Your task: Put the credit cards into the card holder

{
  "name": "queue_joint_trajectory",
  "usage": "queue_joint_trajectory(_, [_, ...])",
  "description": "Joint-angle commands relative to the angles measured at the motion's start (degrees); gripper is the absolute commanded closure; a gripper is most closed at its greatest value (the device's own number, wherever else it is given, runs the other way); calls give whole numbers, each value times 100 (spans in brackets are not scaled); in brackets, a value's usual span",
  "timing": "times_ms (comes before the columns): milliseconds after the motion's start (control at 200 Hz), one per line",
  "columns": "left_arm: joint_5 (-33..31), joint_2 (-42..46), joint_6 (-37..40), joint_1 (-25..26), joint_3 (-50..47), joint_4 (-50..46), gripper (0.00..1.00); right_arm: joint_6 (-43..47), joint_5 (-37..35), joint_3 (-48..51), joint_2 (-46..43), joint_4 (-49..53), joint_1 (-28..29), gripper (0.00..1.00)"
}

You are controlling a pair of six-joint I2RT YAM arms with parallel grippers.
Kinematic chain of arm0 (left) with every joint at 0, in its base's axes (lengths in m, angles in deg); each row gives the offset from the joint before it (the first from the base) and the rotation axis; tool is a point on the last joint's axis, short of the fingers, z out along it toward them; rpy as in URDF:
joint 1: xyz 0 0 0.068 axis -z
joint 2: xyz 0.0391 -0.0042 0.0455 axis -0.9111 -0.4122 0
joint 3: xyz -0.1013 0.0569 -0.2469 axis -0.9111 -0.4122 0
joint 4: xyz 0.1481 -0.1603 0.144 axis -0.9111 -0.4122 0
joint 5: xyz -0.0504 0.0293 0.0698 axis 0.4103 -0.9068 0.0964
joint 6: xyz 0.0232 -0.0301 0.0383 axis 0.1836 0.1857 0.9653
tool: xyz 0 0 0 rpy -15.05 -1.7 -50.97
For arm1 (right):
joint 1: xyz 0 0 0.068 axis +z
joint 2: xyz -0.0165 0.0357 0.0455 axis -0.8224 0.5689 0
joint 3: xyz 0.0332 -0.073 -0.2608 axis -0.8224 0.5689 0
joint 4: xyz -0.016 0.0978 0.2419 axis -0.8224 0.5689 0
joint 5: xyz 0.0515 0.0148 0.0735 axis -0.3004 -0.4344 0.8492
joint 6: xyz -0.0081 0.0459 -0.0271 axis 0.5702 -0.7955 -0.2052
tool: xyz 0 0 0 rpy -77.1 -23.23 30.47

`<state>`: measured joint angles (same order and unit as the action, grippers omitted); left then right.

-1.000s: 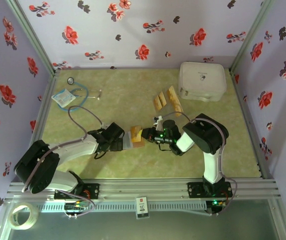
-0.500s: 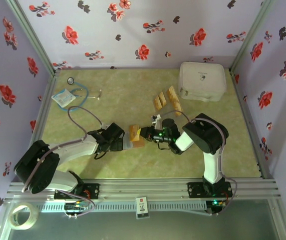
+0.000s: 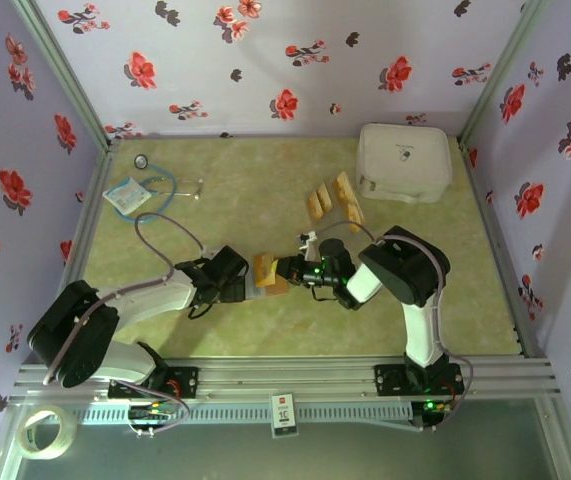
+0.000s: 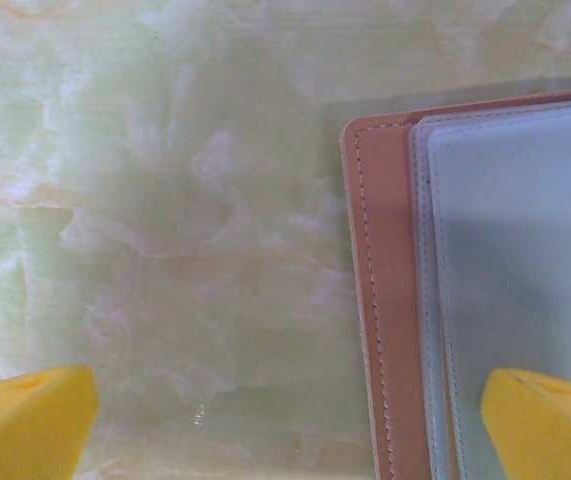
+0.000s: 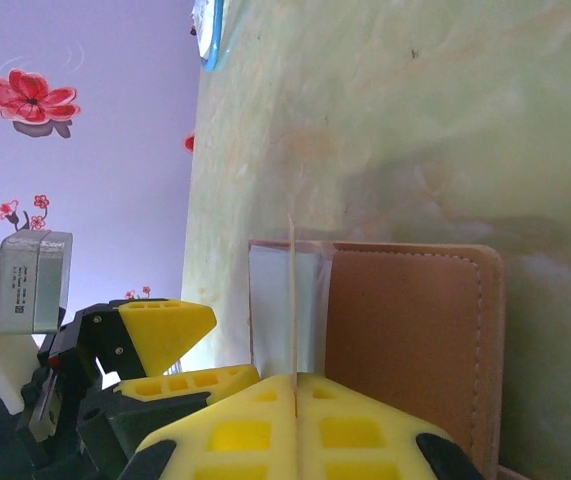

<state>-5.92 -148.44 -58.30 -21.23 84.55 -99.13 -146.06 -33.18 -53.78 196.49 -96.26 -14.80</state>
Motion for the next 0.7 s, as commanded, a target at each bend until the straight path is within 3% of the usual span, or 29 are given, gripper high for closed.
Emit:
queue_joint_trajectory(0, [-245, -61, -79, 45, -163, -216, 0, -64, 137, -94, 165, -247, 69, 100])
queue_joint_trajectory(695, [-245, -69, -110, 71, -199, -190, 0, -144, 147, -77, 289, -383, 207, 100])
